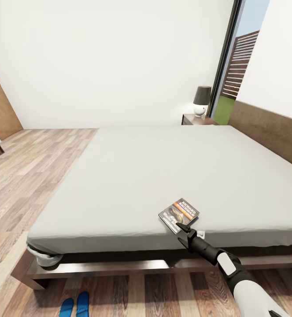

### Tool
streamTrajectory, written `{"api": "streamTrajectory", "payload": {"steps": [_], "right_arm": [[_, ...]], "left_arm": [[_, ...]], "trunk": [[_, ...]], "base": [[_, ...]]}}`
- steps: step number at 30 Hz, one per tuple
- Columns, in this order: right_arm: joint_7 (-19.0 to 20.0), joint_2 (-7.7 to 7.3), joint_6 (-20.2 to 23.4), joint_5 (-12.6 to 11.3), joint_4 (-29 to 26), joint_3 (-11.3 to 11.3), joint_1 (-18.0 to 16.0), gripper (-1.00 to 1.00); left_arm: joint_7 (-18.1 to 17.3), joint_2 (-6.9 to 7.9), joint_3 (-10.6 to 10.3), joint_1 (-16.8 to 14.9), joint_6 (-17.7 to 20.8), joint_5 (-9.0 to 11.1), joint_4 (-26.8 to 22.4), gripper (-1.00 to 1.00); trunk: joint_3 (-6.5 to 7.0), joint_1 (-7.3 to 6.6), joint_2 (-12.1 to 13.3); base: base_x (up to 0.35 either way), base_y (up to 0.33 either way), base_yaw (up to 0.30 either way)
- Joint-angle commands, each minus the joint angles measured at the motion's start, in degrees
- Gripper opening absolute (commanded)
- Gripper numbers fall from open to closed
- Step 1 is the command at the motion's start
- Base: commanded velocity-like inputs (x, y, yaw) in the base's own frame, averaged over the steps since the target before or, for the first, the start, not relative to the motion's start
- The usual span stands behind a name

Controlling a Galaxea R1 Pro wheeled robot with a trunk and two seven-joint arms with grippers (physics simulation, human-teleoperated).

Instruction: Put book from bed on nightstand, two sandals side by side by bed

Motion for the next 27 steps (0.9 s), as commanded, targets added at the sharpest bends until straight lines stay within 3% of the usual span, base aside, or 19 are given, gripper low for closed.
{"api": "streamTrajectory", "payload": {"steps": [1, 27], "right_arm": [[0.1, 0.02, 0.3, -0.1, 0.0, -0.3, 0.0, 1.0], [0.1, 0.3, 0.2, 0.0, 0.0, -0.1, -0.1, 1.0]], "left_arm": [[0.0, 0.0, 0.0, 0.0, -0.2, 0.5, -0.1, 1.0], [0.1, 0.0, 0.0, 0.0, -0.2, 0.5, -0.1, 1.0]], "trunk": [[-0.05, -0.01, 0.0], [-0.05, -0.01, 0.0]], "base": [[0.0, 0.0, 0.0], [0.0, 0.0, 0.0]]}}
